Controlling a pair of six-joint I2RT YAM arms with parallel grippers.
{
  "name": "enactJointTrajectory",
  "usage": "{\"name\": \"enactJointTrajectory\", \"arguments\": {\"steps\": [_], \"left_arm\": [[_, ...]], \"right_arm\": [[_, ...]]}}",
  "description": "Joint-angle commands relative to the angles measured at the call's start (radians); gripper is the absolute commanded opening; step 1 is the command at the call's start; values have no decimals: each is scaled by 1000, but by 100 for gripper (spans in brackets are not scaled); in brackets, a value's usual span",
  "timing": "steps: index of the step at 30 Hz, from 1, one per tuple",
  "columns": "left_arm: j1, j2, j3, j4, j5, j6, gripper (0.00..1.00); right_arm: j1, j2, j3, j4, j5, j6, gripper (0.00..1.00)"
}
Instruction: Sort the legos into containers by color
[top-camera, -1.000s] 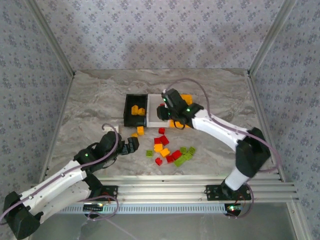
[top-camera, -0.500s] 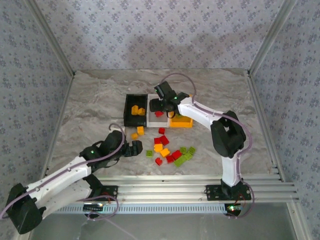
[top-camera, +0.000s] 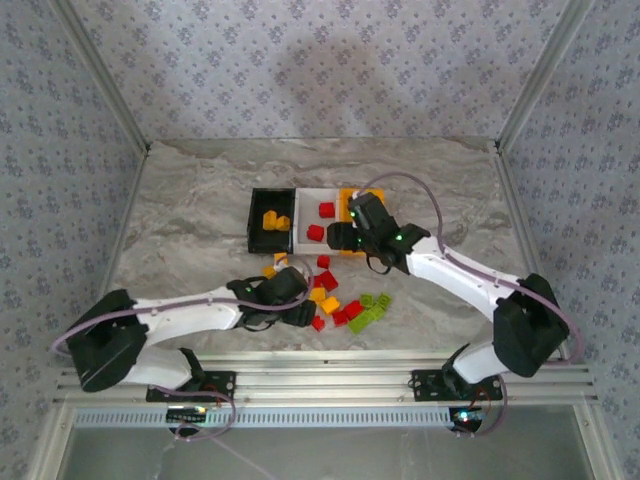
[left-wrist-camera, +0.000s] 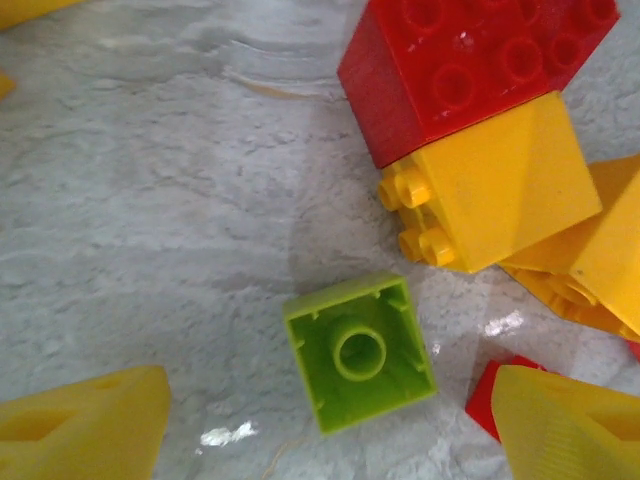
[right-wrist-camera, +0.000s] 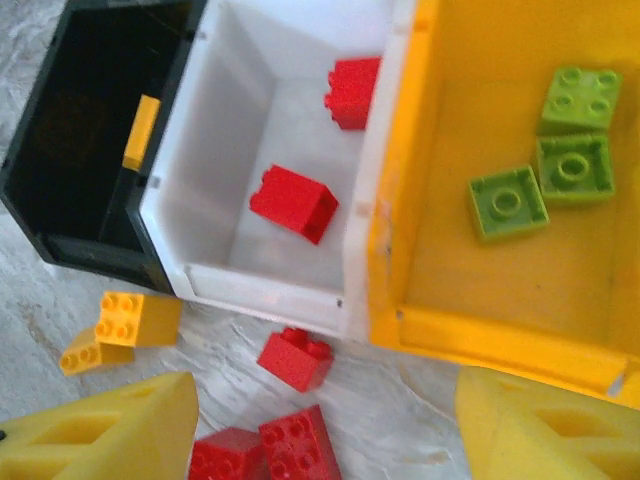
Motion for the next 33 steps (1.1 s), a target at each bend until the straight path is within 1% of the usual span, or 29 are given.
{"name": "enactJointTrajectory", "arguments": {"steps": [1, 7, 13, 17, 19, 21, 23, 24, 26, 29, 33], "left_arm": [[-8, 56, 31, 21, -60, 25, 81], [-10, 125, 35, 53, -105, 29, 70], [-10, 160, 42, 47, -106, 22, 50], [-11, 111, 20, 21, -100, -1, 40], [-13, 57, 12, 0, -96, -13, 36], [-15, -8, 22, -27, -94, -13, 35], [-16, -55, 72, -59, -101, 6, 35], [-15, -66, 109, -73, -111, 21, 35], [-10, -60, 194, -73, -121, 61, 35], [32, 29, 339, -47, -91, 123, 35], [98, 227, 567, -14, -43, 194, 35]], "right_arm": [[-2, -72, -44, 17, 35, 31, 70], [-7, -142, -91, 23, 44, 33, 71], [-13, -171, -119, 25, 56, 41, 71], [-14, -185, -141, 32, 59, 51, 71], [-16, -200, -160, 36, 67, 59, 71], [-17, -222, -188, 36, 80, 72, 71], [-19, -250, -229, 41, 92, 78, 71], [-19, -268, -252, 42, 101, 110, 71], [-20, -302, -299, 39, 122, 136, 71], [-22, -356, -356, 14, 153, 171, 71], [-25, -438, -409, -44, 175, 205, 71]]}}
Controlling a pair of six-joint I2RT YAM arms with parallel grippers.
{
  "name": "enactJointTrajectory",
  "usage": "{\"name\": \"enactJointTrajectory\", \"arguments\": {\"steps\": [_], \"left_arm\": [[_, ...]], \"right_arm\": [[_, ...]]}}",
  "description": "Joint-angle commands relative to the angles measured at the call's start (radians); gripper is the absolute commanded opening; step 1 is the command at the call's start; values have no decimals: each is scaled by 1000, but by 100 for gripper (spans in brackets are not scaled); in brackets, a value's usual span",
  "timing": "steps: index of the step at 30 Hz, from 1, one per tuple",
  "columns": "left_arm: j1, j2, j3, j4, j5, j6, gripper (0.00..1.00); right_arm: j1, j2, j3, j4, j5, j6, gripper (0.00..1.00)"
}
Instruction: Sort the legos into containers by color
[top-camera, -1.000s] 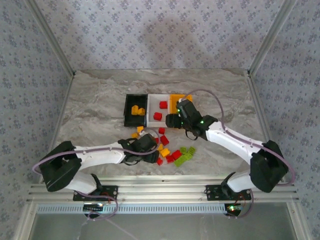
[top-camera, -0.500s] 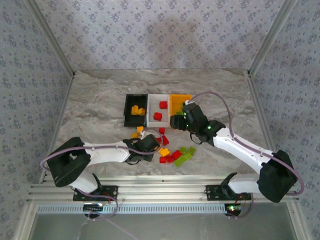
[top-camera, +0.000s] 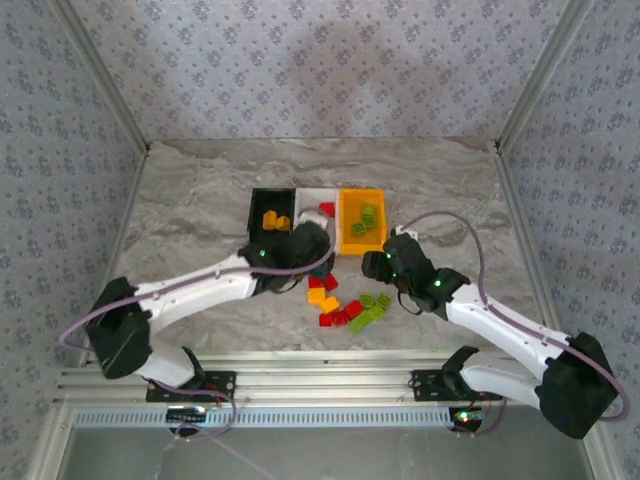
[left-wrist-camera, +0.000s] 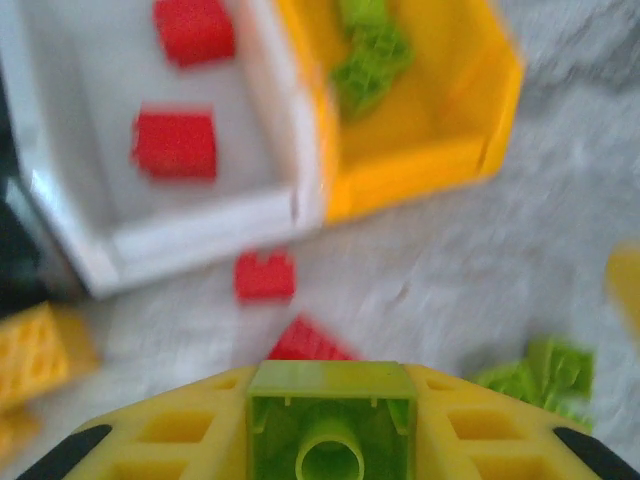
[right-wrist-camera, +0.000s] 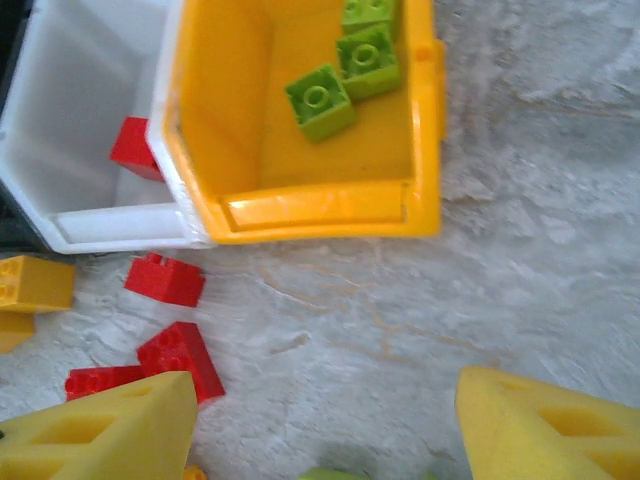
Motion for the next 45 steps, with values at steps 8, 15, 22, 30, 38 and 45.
{"name": "enactJointTrajectory", "arguments": {"steps": [8, 15, 22, 30, 38, 45], "left_arm": [[92, 515, 591, -106, 88, 134, 35], [107, 721, 843, -213, 113, 110, 50], [106, 662, 873, -209, 155, 78, 77], [85, 220, 355, 41, 185, 5, 87], [9, -270, -203, 70, -17, -118, 100], [1, -714, -553, -131, -196, -330, 99]], "right_arm": [[-13, -141, -77, -119, 64, 77, 71], [-13, -172, -89, -121, 47, 78, 72], [-13, -154, -84, -100, 8, 65, 74], [30, -55, -56, -7, -85, 21, 74], [173, 178, 71, 76, -91, -37, 74], [266, 422, 221, 104, -37, -22, 71]]}}
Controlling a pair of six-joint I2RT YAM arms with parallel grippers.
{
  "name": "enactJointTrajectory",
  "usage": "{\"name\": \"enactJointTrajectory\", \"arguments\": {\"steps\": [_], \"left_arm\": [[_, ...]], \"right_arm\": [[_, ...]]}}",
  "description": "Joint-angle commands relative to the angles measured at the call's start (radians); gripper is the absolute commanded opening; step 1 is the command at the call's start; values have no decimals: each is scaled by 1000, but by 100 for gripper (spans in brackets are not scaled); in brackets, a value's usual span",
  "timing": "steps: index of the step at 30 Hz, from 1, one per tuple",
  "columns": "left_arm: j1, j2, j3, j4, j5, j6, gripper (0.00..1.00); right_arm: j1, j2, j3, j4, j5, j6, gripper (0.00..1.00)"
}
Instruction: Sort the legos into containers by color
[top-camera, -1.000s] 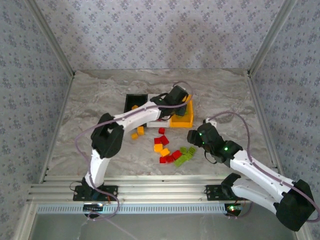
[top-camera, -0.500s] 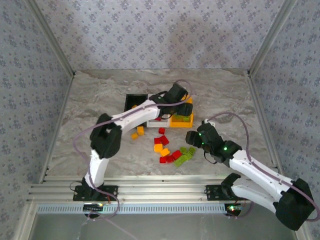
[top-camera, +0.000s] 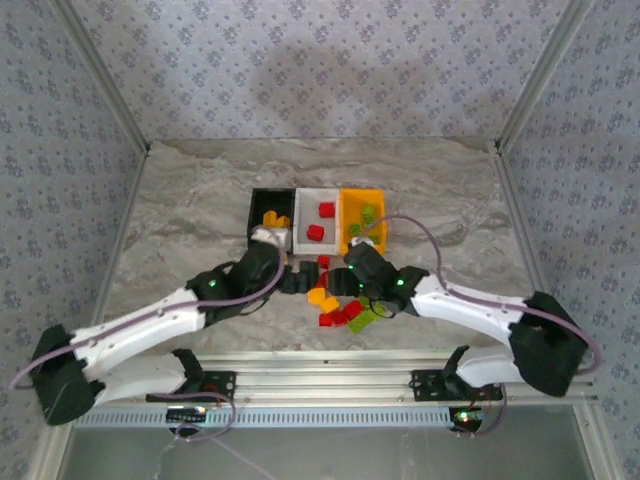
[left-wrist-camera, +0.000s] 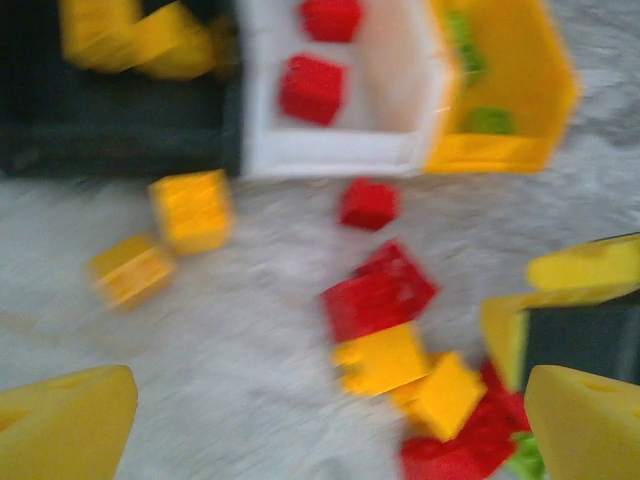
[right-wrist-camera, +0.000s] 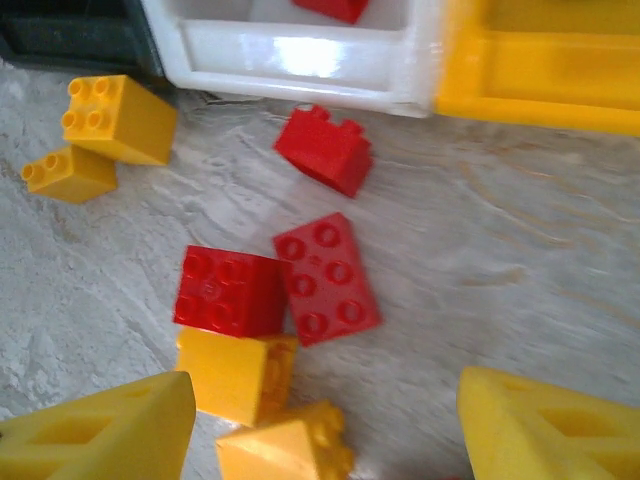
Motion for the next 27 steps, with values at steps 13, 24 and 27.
{"name": "enactJointTrajectory", "arguments": {"steps": [13, 24, 27], "left_arm": [[4, -411, -189, -281, -182, -211, 99], [5, -423, -186, -281, -193, -203, 99], [5, -423, -182, -282, -192, -204, 99]], "right_arm": [[80, 354, 285, -98, 132, -1, 61], [129, 477, 396, -248, 214, 9, 49], [131, 498, 443, -280, 226, 20, 44]]}}
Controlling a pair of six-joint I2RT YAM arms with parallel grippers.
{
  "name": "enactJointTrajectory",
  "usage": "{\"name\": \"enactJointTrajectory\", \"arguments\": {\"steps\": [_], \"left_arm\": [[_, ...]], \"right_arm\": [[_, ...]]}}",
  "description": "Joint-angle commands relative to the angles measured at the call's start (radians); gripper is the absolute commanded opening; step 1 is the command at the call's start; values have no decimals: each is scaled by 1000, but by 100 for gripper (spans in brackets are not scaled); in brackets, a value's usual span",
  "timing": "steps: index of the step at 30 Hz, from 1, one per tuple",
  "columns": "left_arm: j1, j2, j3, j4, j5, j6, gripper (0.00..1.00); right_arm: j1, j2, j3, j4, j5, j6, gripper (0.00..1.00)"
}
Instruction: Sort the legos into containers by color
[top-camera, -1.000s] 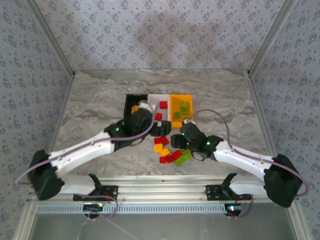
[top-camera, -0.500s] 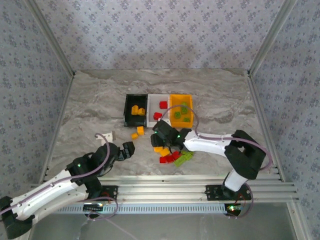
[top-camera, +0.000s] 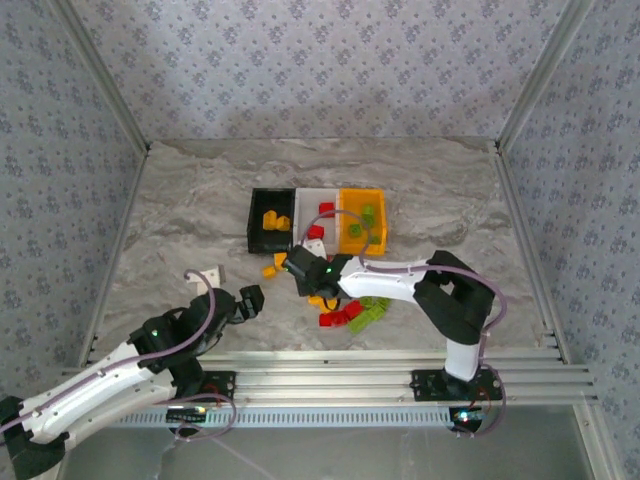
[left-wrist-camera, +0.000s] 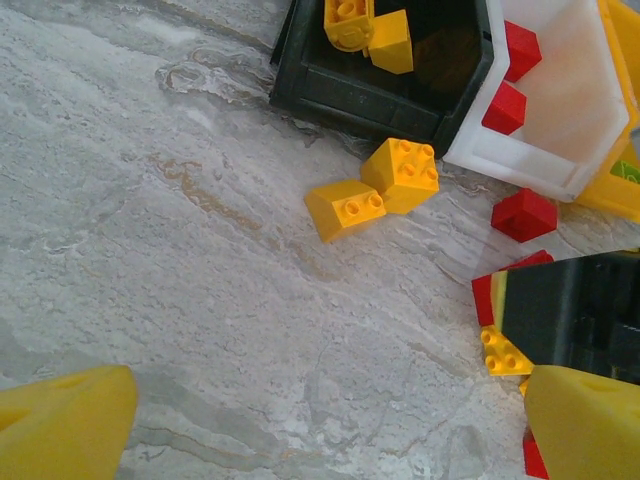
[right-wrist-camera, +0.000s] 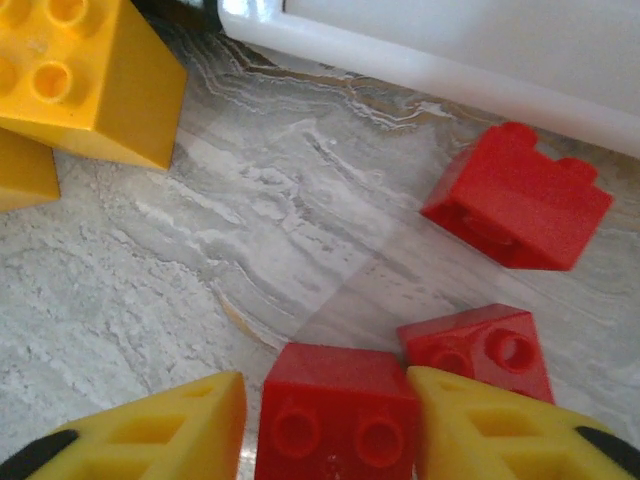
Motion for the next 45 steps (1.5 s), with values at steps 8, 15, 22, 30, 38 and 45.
{"name": "enactJointTrajectory", "arguments": {"steps": [8, 15, 22, 30, 38, 45], "left_arm": [[5, 5, 25, 15, -8, 26, 100], [6, 72, 58, 57, 12, 61, 99], [11, 144, 57, 156, 73, 115, 99], [26, 289, 116, 172, 141, 176, 99], [30, 338, 91, 268, 196, 222, 100], [69, 370, 109, 304, 277, 250, 100]], "right_arm": [[5, -107, 4, -4, 81, -48, 33], [-67, -263, 32, 21, 59, -125, 32], [-227, -114, 194, -17, -90, -150, 32], [-319, 81, 388, -63, -139, -155, 33], [-348, 86, 456, -33, -196, -166, 66], [-323, -115, 273, 46, -173, -143, 69]]}}
